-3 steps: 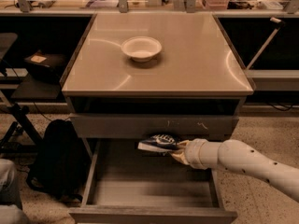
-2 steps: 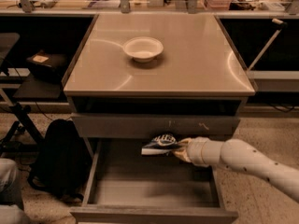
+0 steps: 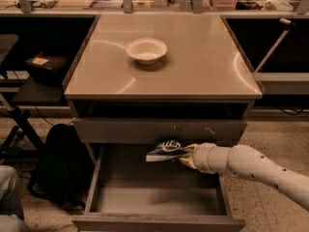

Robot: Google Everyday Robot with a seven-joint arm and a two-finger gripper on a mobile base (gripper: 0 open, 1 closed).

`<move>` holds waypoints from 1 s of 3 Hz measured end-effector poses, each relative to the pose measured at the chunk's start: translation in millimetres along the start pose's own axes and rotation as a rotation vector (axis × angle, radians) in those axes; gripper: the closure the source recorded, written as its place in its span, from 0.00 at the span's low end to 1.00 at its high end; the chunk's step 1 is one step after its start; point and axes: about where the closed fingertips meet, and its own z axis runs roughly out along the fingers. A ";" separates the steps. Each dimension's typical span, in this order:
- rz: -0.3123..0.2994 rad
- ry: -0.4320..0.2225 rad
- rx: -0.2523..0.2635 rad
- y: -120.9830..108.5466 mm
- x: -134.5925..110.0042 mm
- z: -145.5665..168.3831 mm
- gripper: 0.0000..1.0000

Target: Place blue chip bag into middle drawer

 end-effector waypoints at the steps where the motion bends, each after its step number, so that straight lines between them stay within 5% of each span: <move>1: 0.072 0.046 0.041 9.3 45.3 -25.1 1.00; 2: 0.191 0.092 0.106 14.0 122.5 -65.3 1.00; 3: 0.189 0.098 0.093 15.0 121.9 -57.4 1.00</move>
Offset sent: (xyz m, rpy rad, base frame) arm -0.1213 -0.1759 -0.1066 0.0095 0.1792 -0.3496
